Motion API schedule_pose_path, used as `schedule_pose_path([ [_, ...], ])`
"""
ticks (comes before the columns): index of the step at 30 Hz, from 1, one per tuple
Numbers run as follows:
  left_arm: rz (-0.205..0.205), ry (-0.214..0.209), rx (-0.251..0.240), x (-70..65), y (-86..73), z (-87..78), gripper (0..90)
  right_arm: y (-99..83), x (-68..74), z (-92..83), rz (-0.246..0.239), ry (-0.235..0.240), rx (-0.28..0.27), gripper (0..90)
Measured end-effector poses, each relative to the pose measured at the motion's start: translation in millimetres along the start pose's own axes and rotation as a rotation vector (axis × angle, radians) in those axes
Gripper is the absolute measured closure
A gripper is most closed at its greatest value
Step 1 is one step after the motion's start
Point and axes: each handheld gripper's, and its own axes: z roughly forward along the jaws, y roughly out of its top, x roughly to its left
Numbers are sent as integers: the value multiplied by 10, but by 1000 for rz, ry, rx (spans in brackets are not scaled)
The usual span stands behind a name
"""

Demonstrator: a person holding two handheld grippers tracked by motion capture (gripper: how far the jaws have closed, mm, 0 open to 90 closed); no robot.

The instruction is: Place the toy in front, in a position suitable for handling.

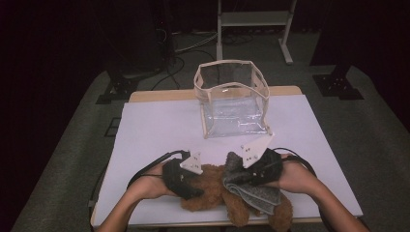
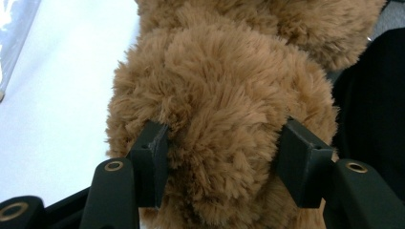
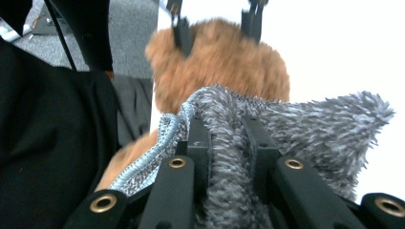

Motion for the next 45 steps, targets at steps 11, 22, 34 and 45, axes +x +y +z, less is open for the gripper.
schedule_pose_path([
  [11, -33, 6, -52, -17, -96, 1, 428, -457, 44, -107, 106, 8, -23, 758],
  [22, -8, 17, -10, -65, 22, 18, 428, -1028, 178, -441, 201, -53, 18, 759],
  [34, -5, 25, -12, -59, 26, 23, 430, -1289, 179, -460, 275, -70, -6, 761],
  [45, 39, 24, 0, -70, 191, 96, 431, -928, 57, -675, 209, -116, -157, 760],
])
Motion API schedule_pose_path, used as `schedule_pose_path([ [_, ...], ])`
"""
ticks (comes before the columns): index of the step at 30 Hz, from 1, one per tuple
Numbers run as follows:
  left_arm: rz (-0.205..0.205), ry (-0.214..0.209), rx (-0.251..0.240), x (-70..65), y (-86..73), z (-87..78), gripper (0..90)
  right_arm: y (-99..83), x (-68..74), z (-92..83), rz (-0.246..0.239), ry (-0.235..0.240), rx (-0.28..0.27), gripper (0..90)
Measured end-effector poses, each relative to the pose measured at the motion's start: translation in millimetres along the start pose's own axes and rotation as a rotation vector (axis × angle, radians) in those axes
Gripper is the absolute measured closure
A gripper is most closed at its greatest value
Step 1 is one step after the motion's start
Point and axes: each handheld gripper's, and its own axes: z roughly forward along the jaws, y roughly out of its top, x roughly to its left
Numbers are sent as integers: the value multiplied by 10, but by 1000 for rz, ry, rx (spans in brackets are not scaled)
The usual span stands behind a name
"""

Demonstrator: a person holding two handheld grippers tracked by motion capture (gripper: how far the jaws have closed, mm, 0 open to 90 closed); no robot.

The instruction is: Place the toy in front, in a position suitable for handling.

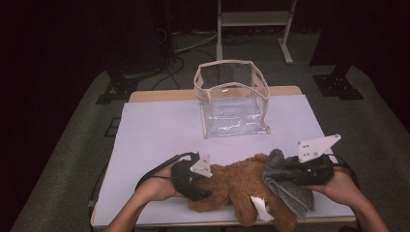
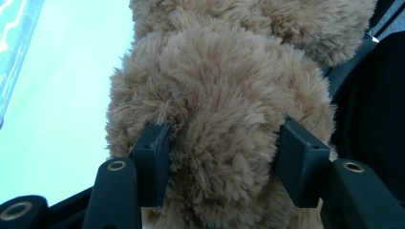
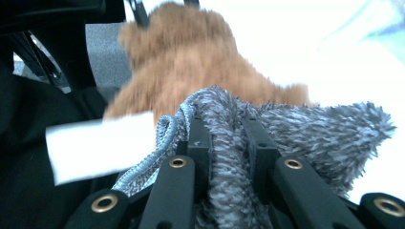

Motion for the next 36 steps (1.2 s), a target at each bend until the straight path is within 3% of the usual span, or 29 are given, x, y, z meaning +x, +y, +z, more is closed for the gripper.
schedule_pose_path([
  [2, -4, 3, -5, -6, -14, -4, 431, 72, -1, 90, -24, 0, 24, 760],
  [5, -15, -3, -31, 1, -65, -10, 430, -22, -4, 173, -11, 12, 49, 760],
  [8, -18, -1, -36, 0, -66, -6, 430, -192, 8, 130, 29, 11, 58, 760],
  [11, -8, 1, -15, 4, -13, 4, 430, -254, 18, 47, 34, -9, 88, 756],
  [14, -4, 6, -5, 17, 43, 29, 429, -107, 28, 42, -7, -27, 89, 757],
  [17, -4, 7, -4, 24, 71, 48, 430, 87, 6, 126, -36, -7, 60, 757],
  [20, -18, 9, -7, 39, 34, 38, 430, 152, -4, 245, -64, 5, 79, 757],
  [24, -29, 3, -37, 30, -19, 31, 431, -24, -25, 209, -23, 2, 70, 759],
  [28, -20, 7, -21, 29, 26, 42, 430, -153, -9, 83, -3, -36, 106, 757],
  [32, -2, 7, -15, 28, 90, 60, 428, 55, -3, 103, -52, -38, 85, 757],
  [36, 11, 7, -12, 22, 153, 91, 428, 378, 0, 361, -124, 11, 77, 757],
])
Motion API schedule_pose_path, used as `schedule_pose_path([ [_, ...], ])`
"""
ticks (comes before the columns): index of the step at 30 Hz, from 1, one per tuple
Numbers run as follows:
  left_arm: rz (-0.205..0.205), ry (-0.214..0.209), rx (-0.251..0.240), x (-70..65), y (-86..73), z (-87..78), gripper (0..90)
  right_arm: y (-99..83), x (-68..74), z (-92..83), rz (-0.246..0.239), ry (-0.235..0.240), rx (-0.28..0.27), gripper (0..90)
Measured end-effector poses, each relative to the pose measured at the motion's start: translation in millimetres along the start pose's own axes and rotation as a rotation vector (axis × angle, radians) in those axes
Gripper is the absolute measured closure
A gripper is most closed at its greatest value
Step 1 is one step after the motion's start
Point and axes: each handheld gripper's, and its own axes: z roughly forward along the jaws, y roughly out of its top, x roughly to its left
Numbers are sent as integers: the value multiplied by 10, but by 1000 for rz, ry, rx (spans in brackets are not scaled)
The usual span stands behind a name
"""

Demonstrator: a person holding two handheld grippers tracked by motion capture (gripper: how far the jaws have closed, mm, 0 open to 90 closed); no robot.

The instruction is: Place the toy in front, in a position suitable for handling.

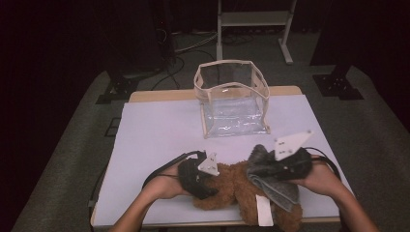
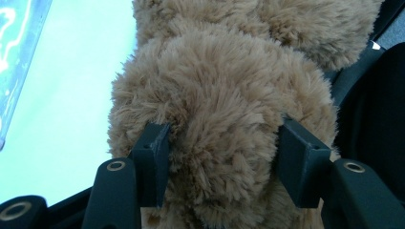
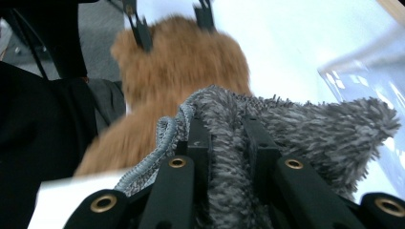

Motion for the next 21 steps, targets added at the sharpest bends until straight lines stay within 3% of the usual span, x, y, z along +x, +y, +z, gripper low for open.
schedule_pose_path([
  [2, 5, -3, -1, 7, 23, 10, 427, 84, -13, 127, -18, 16, 30, 758],
  [5, 11, -11, -16, 34, 63, 22, 426, 43, -25, 200, -15, 32, 64, 759],
  [10, 40, -16, -38, 12, 212, 71, 405, -201, -41, 45, 59, 22, 69, 760],
  [13, 54, 0, -41, 2, 238, 5, 364, -316, -48, 6, 86, 25, 60, 764],
  [16, 47, 7, -33, 25, 164, -97, 315, -360, -71, 25, 106, 30, 51, 765],
  [18, 24, 5, -33, 45, 80, -115, 280, -373, -98, 32, 120, 33, 47, 765],
  [21, -23, -14, -67, 98, -37, -98, 302, -397, -131, 28, 136, 40, 39, 765],
])
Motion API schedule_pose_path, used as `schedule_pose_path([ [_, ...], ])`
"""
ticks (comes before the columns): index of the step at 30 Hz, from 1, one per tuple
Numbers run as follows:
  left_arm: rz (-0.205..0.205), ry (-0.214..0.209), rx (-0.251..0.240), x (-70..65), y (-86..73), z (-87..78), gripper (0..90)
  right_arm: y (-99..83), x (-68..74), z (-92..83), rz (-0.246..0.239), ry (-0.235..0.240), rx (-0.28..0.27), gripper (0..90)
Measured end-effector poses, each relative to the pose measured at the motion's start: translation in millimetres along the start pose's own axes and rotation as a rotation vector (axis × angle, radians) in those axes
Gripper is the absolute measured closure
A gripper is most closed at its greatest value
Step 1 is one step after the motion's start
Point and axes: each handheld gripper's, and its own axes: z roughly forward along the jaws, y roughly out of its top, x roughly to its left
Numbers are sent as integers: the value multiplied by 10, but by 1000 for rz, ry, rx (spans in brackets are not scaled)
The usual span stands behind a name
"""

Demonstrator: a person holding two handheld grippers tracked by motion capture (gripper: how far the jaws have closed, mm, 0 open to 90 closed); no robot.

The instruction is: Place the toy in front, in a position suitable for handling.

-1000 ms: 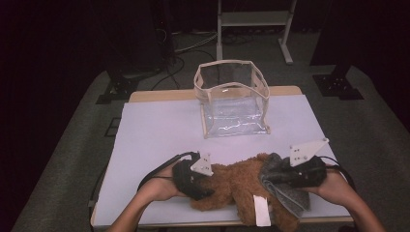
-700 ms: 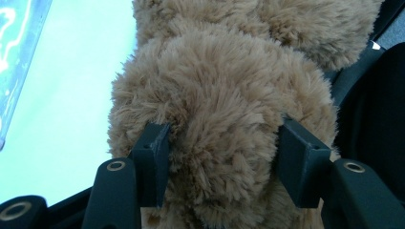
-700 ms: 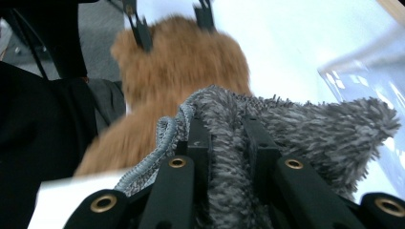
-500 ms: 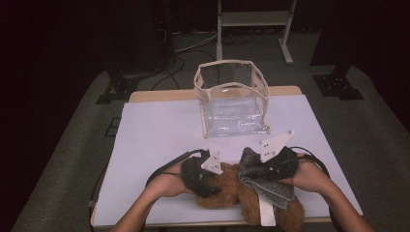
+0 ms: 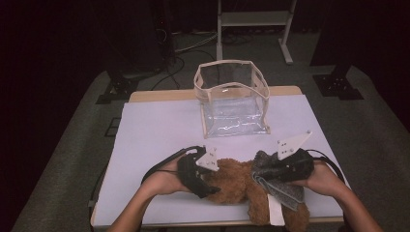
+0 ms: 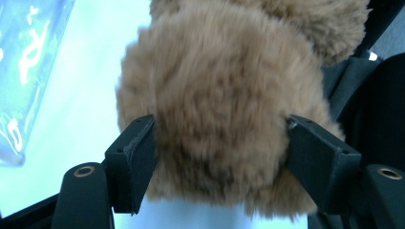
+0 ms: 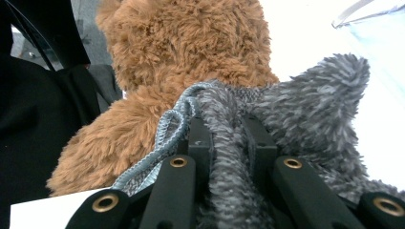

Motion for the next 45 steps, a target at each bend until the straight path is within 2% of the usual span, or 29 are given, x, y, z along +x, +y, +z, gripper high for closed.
schedule_pose_path([
  [2, -22, -25, -31, 33, -43, 27, 359, 2, 4, 5, 2, 3, -1, 765],
  [4, -20, -40, -30, 42, -52, 65, 379, 37, 21, 10, -1, 3, 10, 764],
  [9, 2, -33, -19, 31, -15, 95, 384, 368, 95, 18, -98, 10, 66, 762],
  [11, 3, -37, -22, 27, -7, 105, 390, 535, 140, 107, -143, 31, 87, 763],
  [15, 11, -36, -21, 2, -33, 123, 394, 794, 215, 329, -207, 74, 75, 762],
  [18, 11, -28, -29, -29, -71, 126, 396, 802, 214, 387, -203, 87, 79, 762],
  [20, 19, -27, -24, -27, -84, 121, 396, 723, 185, 379, -202, 67, 112, 762],
  [22, 12, -27, -40, -30, -84, 122, 394, 611, 152, 337, -180, 41, 143, 762],
  [24, 14, -28, -40, -30, -74, 109, 391, 524, 141, 282, -153, 34, 145, 764],
  [27, 13, -32, -30, -12, -91, 63, 392, 459, 162, 246, -138, 30, 151, 765],
  [30, -25, -43, -40, 31, -170, 28, 415, 436, 169, 240, -135, 30, 151, 765],
  [32, -27, -47, -39, 34, -193, 49, 426, 442, 165, 244, -131, 35, 151, 765],
  [35, -32, -45, -34, 30, -189, 92, 443, 552, 188, 252, -164, 30, 172, 765],
  [39, -26, -51, -28, 28, -188, 93, 459, 792, 235, 291, -213, 56, 139, 765],
  [41, -21, -48, -32, 17, -181, 95, 460, 916, 263, 373, -240, 68, 137, 765],
  [43, -24, -49, -37, 4, -186, 96, 460, 1015, 271, 478, -249, 103, 109, 765],
  [45, -27, -55, -37, 0, -212, 100, 462, 1071, 283, 567, -255, 123, 105, 765],
])
